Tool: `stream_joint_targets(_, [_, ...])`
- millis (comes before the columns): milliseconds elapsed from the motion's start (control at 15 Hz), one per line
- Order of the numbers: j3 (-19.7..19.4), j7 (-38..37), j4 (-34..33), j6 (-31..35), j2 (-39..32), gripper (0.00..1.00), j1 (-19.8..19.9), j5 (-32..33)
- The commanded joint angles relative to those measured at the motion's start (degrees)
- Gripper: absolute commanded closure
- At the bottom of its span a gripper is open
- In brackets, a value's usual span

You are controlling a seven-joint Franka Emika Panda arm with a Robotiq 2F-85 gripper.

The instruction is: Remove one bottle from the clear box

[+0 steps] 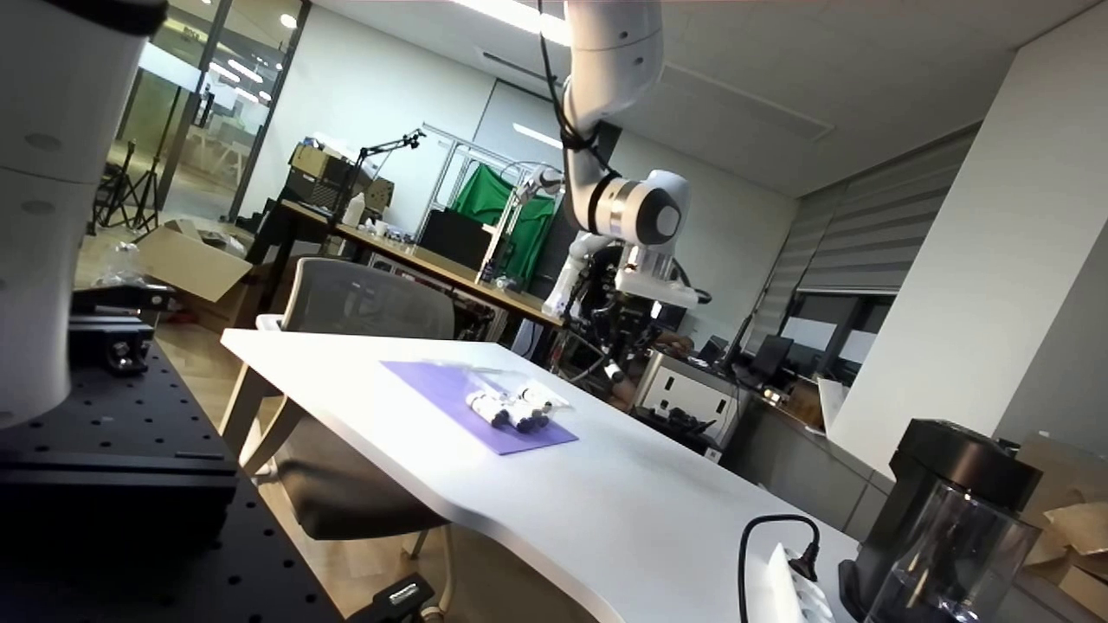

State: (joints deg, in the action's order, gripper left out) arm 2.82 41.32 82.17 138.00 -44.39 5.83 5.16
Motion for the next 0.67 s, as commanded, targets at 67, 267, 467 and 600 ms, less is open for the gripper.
stream_joint_targets(67, [-3.97,-7.67,-6.57,-0.59,-5.28,0.93,3.4,-0.08])
stream_joint_targets(267, [-6.56,-13.37,-8.54,-0.26,-9.26,0.93,5.09,0.42])
stream_joint_targets(467, [-7.95,-20.13,-9.83,-0.88,-12.49,0.93,6.14,0.02])
stream_joint_targets(600, [-8.59,-24.74,-10.5,-1.64,-13.97,0.93,6.29,-0.62])
